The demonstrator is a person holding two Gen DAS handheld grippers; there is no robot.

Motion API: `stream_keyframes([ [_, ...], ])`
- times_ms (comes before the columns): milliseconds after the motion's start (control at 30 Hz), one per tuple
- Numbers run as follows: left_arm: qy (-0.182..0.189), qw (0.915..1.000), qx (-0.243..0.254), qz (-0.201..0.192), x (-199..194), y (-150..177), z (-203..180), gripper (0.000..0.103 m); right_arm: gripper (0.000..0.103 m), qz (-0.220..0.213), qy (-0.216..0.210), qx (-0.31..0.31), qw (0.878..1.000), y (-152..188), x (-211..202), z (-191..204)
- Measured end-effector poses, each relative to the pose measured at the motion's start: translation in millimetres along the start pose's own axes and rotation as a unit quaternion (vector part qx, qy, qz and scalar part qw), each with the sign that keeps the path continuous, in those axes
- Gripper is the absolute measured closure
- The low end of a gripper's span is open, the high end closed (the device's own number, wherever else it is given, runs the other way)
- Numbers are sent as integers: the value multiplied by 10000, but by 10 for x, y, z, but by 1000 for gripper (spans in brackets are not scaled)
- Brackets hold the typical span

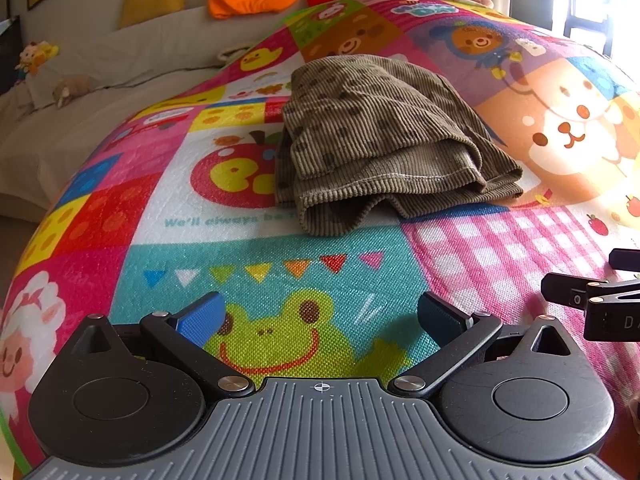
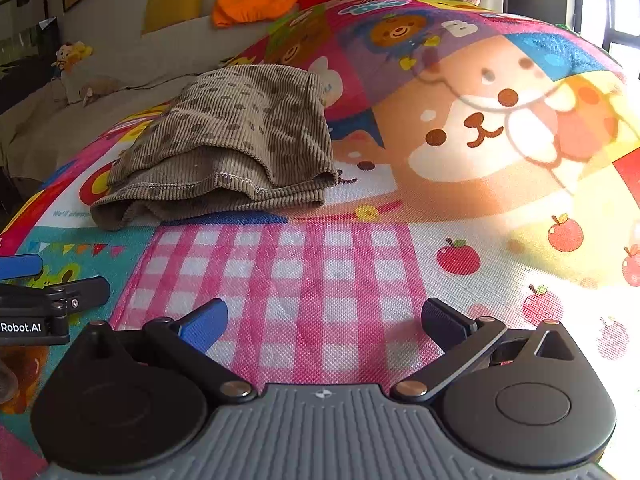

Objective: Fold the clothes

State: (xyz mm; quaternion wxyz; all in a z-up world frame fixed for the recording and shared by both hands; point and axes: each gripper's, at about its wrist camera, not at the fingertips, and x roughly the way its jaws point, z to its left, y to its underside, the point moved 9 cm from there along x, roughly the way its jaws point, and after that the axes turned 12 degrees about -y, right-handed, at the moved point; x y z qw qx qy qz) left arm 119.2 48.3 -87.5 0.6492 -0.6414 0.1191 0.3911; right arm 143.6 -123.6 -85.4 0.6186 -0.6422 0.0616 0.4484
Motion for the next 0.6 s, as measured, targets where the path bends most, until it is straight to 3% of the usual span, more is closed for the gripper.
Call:
stream_keyframes([
  [600, 135, 9999, -71, 1, -12, -14, 29, 0, 0, 30, 228, -161, 9996, -8, -3, 34],
])
